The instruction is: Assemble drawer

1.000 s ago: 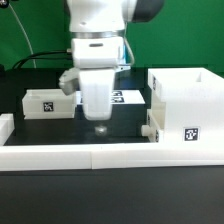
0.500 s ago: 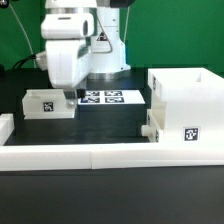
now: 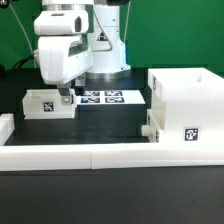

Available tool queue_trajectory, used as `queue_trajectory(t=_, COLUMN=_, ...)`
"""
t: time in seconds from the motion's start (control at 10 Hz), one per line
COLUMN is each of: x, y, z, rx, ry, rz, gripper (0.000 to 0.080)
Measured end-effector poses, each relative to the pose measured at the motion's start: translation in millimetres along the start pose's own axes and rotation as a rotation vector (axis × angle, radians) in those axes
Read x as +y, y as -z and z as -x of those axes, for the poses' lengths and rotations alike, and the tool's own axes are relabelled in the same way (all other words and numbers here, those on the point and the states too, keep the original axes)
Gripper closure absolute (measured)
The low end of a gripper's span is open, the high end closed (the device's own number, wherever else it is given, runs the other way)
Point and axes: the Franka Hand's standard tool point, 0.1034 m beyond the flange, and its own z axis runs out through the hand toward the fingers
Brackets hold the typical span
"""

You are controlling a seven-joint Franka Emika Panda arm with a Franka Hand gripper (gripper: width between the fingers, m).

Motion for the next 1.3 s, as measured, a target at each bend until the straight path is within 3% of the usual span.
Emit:
queue_trajectory(t=0.1, x=0.0, y=0.1, z=1.1, rx=0.003, ry=-0.079, rz=0.002, gripper=0.0151)
queue_trajectory(t=0.2, x=-1.0, y=0.6, z=10.0, rx=0.018, ry=-0.182, rz=0.025, gripper=0.0151)
queue_trajectory(t=0.4, x=-13.4, y=4.3, z=27.8, rx=0.035, ry=-0.417, rz=0.042, gripper=0.0151)
queue_trajectory(t=0.7, x=-28.2, y=6.6, z=30.3, rx=0.044, ry=-0.736, rz=0.036, gripper=0.0151)
queue_trajectory(t=1.2, x=-28.5, y=5.5, z=29.1, rx=0.060, ry=-1.053, rz=0.021, gripper=0.0151)
queue_trajectory(t=1.3, x=-34.9, y=5.7, z=30.9, rx=0.061, ry=-1.131, rz=0.021, gripper=0.0151)
